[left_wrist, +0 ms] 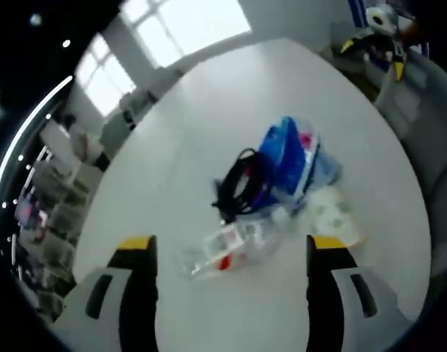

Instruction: Arrange the tabletop items into an orderly group along one side of the table until the central work area is clear of visible clutter.

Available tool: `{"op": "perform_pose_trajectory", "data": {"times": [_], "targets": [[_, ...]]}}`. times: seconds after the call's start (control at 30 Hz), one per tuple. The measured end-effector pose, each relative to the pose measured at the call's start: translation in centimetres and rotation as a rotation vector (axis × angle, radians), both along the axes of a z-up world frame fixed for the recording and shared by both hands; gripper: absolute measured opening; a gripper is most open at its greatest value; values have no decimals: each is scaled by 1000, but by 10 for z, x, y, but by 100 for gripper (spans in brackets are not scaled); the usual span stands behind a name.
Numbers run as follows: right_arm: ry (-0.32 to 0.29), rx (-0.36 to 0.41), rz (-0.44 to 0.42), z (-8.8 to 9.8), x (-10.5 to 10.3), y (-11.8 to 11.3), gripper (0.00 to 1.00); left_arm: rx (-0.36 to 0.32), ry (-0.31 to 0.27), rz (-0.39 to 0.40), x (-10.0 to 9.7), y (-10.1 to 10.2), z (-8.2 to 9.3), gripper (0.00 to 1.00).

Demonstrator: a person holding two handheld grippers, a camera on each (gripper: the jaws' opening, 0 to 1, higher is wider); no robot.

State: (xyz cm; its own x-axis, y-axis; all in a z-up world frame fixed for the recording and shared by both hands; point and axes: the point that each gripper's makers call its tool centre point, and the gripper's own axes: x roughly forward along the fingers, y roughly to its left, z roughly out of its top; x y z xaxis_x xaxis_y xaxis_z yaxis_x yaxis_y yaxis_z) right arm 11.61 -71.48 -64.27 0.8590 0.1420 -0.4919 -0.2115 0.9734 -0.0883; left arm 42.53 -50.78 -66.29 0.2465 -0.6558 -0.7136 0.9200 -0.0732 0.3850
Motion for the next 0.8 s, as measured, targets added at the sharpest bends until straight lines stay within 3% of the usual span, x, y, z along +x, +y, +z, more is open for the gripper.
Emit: {"op": "perform_pose_trajectory", "data": {"times": [0.23, 0.43, 0.6, 0.73, 0.8], "targets": [[6, -5, -1, -1, 0, 0, 94, 69, -15, -63, 6, -5, -11, 77], [4, -5, -9, -1, 0, -1, 93, 175, -41, -146, 2, -5, -26, 74], [4, -8, -12, -1, 1, -2, 92, 286, -101, -264, 1, -2, -39, 72], [4, -9, -12, -1, 0, -2, 92, 327, -109, -295, 0, -3, -47, 71], [4, -9, -12, -1, 0, -2, 92, 368, -152, -344, 4, -4, -50, 71]]}}
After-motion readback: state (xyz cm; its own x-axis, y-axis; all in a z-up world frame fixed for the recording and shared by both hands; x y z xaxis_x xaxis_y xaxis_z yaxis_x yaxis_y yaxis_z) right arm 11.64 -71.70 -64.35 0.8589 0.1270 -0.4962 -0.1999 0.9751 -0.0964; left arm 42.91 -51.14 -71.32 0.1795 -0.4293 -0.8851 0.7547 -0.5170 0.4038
